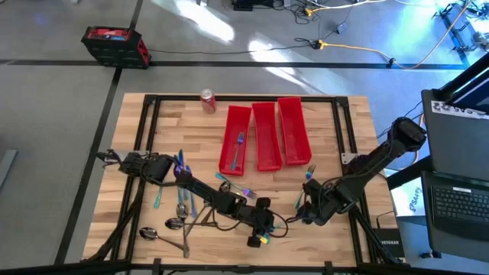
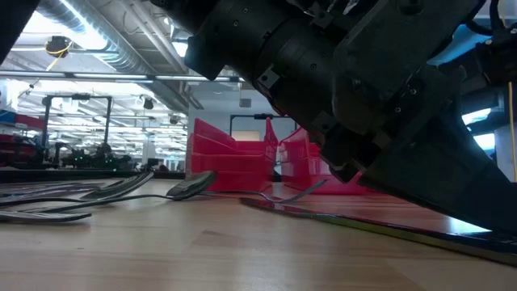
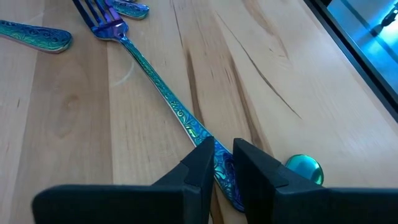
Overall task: Sort silverware
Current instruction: Put the purple fork into the left red bin
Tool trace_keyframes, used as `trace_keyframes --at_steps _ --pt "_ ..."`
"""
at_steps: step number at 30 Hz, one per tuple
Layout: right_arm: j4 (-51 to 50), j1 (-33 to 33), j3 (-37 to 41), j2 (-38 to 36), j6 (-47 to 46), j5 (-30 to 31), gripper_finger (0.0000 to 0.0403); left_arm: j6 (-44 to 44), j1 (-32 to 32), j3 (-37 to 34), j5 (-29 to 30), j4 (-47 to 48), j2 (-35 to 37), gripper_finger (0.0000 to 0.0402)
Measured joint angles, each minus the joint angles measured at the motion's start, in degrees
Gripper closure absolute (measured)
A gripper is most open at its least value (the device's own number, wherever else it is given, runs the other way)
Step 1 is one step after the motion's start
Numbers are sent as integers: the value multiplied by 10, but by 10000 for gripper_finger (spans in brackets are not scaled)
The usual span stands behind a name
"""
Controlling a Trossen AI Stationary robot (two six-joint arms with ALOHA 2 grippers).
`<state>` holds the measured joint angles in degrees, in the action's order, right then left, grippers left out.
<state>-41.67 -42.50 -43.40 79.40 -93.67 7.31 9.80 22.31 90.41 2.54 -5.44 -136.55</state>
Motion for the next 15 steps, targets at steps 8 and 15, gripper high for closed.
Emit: trace_keyframes --at_steps 8,15 --pt "-6 0 0 1 -6 -8 114 -2 0 0 17 -21 -1 354" --pt "-8 -21 0 1 -22 -22 103 -10 0 0 17 -21 -1 354"
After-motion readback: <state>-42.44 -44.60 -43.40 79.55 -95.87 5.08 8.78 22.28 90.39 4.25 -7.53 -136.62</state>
